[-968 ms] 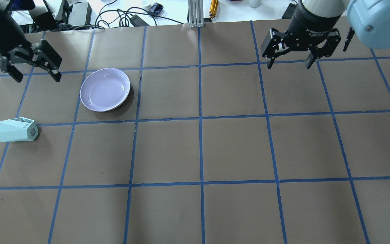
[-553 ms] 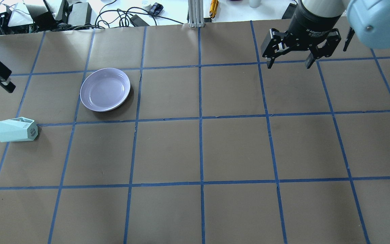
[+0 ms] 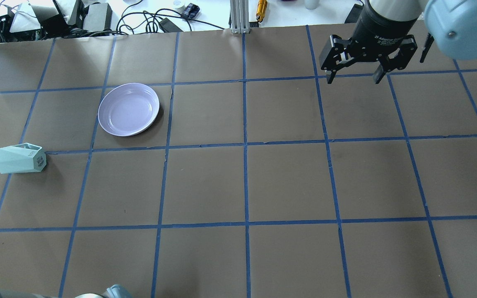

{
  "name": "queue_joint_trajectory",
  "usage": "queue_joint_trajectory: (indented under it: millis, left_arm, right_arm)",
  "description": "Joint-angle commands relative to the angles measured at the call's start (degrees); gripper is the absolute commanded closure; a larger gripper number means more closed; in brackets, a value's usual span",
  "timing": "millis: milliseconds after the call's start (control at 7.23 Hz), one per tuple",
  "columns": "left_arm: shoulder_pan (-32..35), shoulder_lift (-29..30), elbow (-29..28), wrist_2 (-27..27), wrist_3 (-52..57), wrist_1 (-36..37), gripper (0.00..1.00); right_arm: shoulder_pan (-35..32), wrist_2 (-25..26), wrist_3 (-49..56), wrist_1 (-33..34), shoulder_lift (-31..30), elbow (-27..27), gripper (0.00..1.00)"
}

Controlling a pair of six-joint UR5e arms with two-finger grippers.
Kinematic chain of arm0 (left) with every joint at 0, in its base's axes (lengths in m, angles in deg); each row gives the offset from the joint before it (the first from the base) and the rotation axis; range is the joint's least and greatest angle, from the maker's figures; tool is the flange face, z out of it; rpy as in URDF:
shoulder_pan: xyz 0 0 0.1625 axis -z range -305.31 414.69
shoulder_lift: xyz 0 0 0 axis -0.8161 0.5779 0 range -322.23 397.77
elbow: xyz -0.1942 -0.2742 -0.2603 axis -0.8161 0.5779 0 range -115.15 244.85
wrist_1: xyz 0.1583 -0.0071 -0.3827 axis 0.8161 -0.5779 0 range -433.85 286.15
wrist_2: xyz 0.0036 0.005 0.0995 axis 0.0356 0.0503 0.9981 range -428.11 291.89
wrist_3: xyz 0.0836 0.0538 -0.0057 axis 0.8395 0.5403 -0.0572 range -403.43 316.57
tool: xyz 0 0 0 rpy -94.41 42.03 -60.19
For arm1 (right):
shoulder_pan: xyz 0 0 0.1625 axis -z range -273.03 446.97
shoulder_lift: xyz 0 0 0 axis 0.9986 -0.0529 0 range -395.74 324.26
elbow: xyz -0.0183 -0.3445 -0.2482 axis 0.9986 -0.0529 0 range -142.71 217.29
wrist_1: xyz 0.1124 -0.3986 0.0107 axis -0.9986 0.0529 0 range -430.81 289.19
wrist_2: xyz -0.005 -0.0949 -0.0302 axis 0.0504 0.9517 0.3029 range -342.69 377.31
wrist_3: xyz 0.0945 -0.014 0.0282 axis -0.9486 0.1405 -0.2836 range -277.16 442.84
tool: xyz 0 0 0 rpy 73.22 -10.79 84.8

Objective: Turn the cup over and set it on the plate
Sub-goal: 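Lower the left gripper onto the side-lying mint-green mug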

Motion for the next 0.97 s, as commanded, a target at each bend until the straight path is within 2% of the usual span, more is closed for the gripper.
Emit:
queue_joint_trajectory:
  millis: [0,553,830]
  left_arm:
    - [-5.40,6.93,-3.10,-3.95,5.07,0.32,0.00]
    - [-11.13,18.45,-4.26,-14.15,5.26,-0.38,0.02]
    - [-12.01,22.06,-4.26,-16.89,5.44,-1.52,0.02]
  right_arm:
    - [0.00,0.02,0.00,-0.01,0.00,0.00,0.00]
    - [0.00,-0.06,0.00,-0.01,0.00,0.00,0.00]
    - [0.00,-0.06,0.00,-0.01,0.00,0.00,0.00]
